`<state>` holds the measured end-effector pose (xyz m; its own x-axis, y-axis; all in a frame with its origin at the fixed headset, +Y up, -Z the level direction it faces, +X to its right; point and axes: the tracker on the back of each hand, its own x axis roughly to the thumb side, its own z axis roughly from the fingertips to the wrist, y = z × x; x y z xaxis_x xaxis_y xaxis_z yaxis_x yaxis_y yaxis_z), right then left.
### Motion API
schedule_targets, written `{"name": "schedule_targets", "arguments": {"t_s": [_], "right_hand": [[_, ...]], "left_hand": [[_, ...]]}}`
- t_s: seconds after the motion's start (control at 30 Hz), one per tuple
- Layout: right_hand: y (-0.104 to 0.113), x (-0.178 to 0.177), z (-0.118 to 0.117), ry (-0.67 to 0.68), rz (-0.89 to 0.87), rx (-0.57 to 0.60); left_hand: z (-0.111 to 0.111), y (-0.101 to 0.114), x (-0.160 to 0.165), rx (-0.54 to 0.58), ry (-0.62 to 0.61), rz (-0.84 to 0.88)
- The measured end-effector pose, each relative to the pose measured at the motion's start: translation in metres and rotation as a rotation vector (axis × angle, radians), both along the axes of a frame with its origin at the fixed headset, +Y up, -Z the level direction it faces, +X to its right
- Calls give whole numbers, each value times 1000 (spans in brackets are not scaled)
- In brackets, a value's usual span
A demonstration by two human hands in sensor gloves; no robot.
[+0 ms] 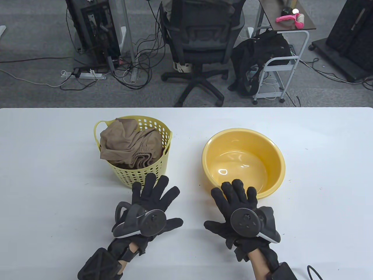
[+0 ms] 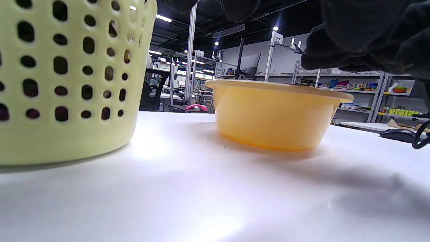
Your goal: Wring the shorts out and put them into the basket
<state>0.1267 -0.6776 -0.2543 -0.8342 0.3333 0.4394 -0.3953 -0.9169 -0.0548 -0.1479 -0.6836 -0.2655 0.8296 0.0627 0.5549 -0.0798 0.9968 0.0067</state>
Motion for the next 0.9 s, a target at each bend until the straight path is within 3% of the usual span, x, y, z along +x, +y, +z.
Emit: {"name": "schedule_targets", "arguments": {"t_s": [0.23,0.9], "right_hand": [[0,0,0,-2,0,-1],[2,-2,2,10,13,14]], "left_hand": [[-2,-11,-4,-29,2,-23],[0,-12,-2,-64,-22,-13]]}}
